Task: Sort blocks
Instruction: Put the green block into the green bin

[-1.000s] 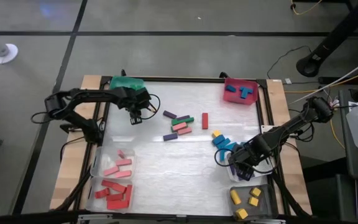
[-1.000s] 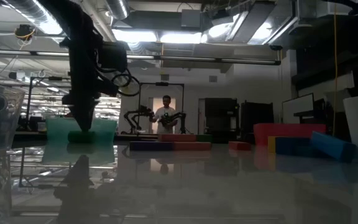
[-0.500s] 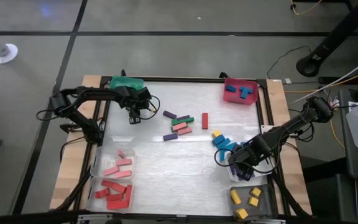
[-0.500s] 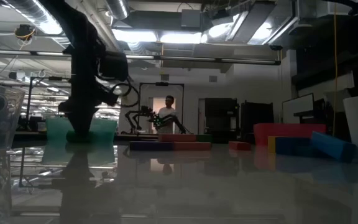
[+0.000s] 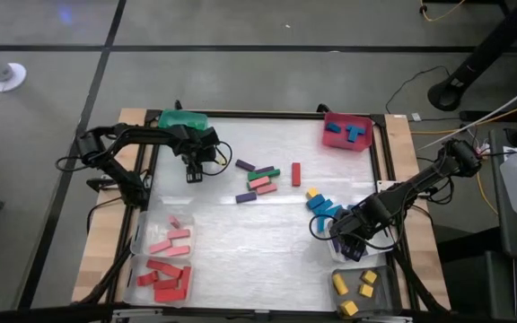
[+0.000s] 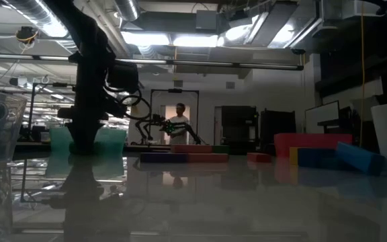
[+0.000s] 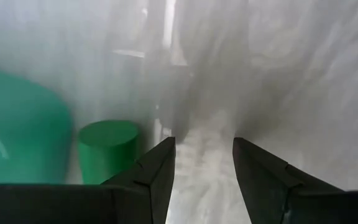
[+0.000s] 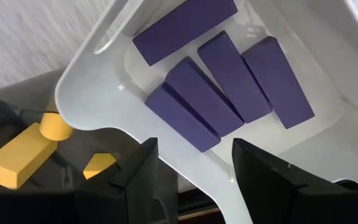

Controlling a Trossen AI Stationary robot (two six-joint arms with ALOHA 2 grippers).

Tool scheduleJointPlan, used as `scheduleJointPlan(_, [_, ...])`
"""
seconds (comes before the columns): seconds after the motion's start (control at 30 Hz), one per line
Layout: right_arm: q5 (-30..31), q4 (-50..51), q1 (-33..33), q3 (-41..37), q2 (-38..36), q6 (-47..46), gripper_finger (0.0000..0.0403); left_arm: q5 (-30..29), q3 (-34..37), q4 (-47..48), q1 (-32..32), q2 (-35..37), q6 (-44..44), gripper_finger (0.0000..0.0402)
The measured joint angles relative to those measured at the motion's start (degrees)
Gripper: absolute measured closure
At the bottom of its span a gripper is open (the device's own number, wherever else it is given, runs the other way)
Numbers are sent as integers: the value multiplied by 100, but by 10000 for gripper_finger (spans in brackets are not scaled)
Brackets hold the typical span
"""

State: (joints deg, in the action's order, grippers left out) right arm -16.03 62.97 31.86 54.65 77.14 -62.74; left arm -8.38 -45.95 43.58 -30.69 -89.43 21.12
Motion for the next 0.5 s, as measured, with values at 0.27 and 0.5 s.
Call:
scheduleJointPlan(0.27, [57, -1, 0, 0, 0, 2, 198, 290, -3, 205, 253, 21, -579, 251])
scheduleJointPlan(0.5, [198, 0, 0, 0, 0, 3, 198, -684, -11, 1087, 548, 33, -750, 251])
